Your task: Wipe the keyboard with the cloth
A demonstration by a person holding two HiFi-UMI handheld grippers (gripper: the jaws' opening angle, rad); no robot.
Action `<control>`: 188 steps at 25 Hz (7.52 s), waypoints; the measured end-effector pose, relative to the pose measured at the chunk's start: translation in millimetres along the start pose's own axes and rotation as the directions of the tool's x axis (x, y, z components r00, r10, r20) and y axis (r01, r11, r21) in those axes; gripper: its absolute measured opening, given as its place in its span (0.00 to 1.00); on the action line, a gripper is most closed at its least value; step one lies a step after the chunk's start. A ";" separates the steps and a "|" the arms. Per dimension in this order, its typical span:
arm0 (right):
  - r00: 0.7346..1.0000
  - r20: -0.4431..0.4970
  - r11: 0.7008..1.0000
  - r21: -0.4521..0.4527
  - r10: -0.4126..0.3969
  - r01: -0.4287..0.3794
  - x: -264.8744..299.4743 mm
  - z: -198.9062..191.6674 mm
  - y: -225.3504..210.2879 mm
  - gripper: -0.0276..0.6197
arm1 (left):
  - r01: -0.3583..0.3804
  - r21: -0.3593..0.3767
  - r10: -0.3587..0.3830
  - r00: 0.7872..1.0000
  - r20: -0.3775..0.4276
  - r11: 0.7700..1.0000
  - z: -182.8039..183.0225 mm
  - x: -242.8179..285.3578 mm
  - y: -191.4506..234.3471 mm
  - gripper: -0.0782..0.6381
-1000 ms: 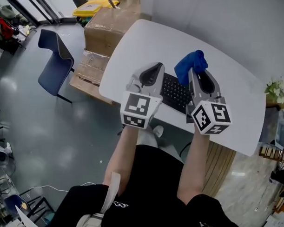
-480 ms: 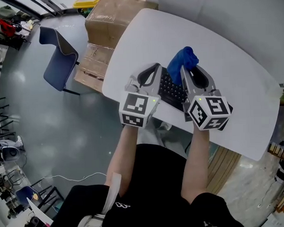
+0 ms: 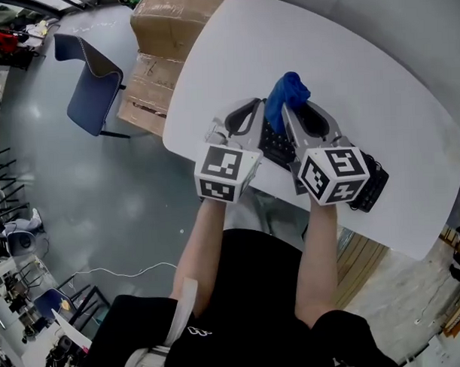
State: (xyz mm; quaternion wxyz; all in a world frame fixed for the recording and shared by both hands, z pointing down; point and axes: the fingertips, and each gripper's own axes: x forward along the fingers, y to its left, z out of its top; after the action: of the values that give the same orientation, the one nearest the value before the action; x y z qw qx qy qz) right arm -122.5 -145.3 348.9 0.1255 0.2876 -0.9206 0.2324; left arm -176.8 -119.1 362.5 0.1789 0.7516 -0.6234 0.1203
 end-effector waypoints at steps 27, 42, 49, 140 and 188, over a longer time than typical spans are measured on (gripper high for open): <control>0.981 -0.193 0.992 0.124 0.000 0.024 52.7 -98.1 -18.0 0.18 | 0.046 0.039 -0.032 0.954 -0.298 0.998 -106.6 44.3 6.2 0.11; 0.973 -0.221 0.979 0.174 -0.067 0.107 43.9 -123.0 -35.3 0.18 | 0.093 0.069 -0.062 0.931 -0.361 0.993 -125.5 57.3 -3.7 0.11; 0.975 -0.202 0.971 0.200 -0.091 0.131 33.7 -126.7 -42.1 0.18 | 0.108 0.092 -0.068 0.929 -0.363 0.990 -125.0 61.3 -11.9 0.11; 0.895 -0.172 0.837 0.317 -0.411 0.445 -180.9 -161.1 -180.0 0.18 | 0.499 0.204 -0.373 0.813 -0.447 0.842 -143.0 112.8 -270.7 0.11; 0.826 0.050 0.798 0.295 -0.562 0.525 -274.9 -72.2 -181.7 0.18 | 0.606 0.145 -0.551 0.781 -0.292 0.782 -86.1 98.5 -339.5 0.11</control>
State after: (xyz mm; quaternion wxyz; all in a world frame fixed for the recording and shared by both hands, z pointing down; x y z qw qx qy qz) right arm 212.1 -111.7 375.5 0.0843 0.5694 -0.7649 0.2892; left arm 178.6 -117.2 440.0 0.1905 0.9032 -0.3166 0.2184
